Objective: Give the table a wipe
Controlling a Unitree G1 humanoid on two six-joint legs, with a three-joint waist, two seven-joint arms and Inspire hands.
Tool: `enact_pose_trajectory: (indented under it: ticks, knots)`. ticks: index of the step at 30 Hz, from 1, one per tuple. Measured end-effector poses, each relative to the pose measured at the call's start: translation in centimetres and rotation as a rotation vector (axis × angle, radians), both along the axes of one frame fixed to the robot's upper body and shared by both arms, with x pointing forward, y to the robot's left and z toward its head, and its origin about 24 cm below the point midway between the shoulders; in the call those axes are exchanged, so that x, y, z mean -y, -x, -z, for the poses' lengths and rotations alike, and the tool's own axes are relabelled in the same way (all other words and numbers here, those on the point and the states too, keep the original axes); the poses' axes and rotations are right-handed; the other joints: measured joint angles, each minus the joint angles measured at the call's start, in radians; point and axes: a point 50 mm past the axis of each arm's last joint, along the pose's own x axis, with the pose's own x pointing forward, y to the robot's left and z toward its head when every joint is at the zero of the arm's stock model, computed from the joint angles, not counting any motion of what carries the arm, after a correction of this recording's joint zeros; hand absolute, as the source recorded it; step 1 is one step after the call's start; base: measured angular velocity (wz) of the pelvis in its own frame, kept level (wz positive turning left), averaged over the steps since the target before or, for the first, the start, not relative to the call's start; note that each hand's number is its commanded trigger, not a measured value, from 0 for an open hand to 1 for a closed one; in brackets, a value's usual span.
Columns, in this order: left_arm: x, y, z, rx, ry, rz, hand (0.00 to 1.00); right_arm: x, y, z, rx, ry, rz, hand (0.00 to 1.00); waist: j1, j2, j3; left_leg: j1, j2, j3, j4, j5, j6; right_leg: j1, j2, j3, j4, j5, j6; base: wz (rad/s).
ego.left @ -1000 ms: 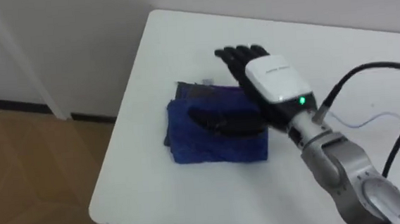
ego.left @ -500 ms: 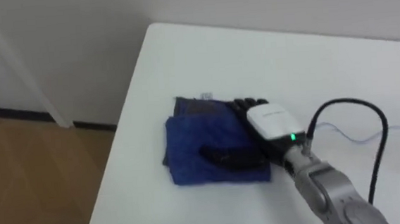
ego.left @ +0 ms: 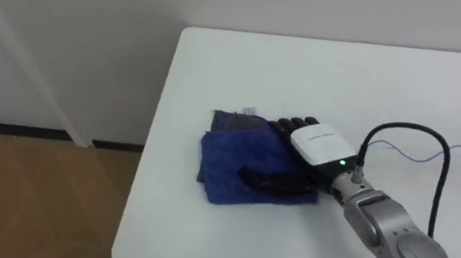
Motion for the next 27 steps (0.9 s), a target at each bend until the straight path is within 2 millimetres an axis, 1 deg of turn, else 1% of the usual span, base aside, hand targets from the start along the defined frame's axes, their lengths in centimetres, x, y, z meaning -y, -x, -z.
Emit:
enact_pose_trajectory:
  ticks: [4, 8, 16, 21, 27]
  knots:
    - [-0.1, 0.2, 0.0, 0.001, -0.014, -0.011, 0.00, 0.0, 0.4, 0.2, -0.007, -0.003, 0.003, 0.00, 0.002, -0.003, -0.0024, 0.001, -0.002, 0.000, 0.002, 0.000, 0.000, -0.002, -0.002, 0.001, 0.008, -0.004, 0.000, 0.00]
    - [-0.2, 0.7, 0.1, -0.005, -0.026, -0.020, 0.00, 0.1, 0.8, 0.4, 0.001, -0.013, 0.005, 0.00, 0.001, -0.003, -0.0068, 0.003, -0.002, -0.001, 0.004, 0.001, 0.001, -0.002, -0.002, -0.001, 0.008, -0.004, 0.000, 0.00]
    - [-0.4, 1.4, 0.4, -0.032, -0.048, -0.036, 0.00, -0.6, 1.5, -0.2, 0.023, -0.043, -0.020, 0.00, 0.000, 0.008, -0.0084, 0.003, -0.002, 0.000, 0.001, 0.001, 0.001, -0.002, -0.002, 0.000, 0.008, -0.004, 0.000, 0.00]
    - [-0.4, 1.4, 0.4, -0.027, -0.048, -0.035, 0.00, -0.8, 1.5, -0.3, 0.029, -0.057, -0.037, 0.00, 0.002, 0.016, -0.0074, 0.003, -0.001, 0.001, 0.000, 0.001, 0.001, -0.002, -0.003, -0.002, 0.008, -0.004, 0.000, 0.00]
    - [-0.3, 1.3, 0.4, -0.022, -0.047, -0.030, 0.00, -1.2, 1.6, -0.5, 0.058, -0.081, -0.053, 0.00, 0.004, 0.018, -0.0076, 0.005, -0.001, 0.004, 0.001, 0.001, 0.001, -0.001, -0.003, -0.001, 0.009, -0.004, 0.000, 0.00]
